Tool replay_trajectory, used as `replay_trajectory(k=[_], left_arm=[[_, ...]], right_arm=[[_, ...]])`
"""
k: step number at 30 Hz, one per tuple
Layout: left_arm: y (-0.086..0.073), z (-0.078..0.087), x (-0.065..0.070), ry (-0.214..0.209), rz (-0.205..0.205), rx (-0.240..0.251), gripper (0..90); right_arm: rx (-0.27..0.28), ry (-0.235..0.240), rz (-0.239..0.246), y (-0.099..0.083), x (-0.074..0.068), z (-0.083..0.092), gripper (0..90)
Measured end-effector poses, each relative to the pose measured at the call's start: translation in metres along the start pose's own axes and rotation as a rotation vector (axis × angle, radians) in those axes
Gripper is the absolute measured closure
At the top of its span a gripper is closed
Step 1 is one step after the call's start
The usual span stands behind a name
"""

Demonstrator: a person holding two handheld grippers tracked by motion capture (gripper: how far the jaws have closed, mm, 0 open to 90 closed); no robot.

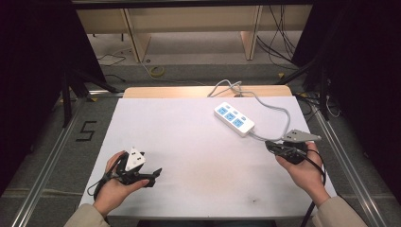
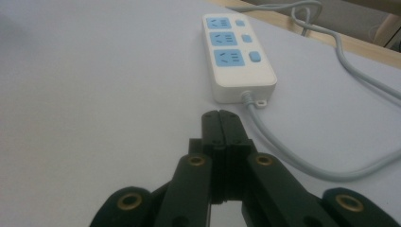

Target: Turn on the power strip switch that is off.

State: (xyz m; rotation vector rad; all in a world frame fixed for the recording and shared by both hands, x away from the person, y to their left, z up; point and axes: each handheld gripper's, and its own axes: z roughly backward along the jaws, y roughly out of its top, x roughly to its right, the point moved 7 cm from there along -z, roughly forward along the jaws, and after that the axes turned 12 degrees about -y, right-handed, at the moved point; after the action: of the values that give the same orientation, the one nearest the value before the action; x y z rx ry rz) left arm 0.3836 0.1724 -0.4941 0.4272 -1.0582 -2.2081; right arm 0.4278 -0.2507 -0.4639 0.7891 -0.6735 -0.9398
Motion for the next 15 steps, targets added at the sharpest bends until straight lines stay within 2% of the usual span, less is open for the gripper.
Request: replay_trajectory(k=[15], left_arm=[[0.0, -0.001, 0.001, -0.006, 0.001, -0.004, 16.0]], right_arm=[[-0.011, -0.018, -0.004, 0.017, 0.006, -0.023, 90.0]])
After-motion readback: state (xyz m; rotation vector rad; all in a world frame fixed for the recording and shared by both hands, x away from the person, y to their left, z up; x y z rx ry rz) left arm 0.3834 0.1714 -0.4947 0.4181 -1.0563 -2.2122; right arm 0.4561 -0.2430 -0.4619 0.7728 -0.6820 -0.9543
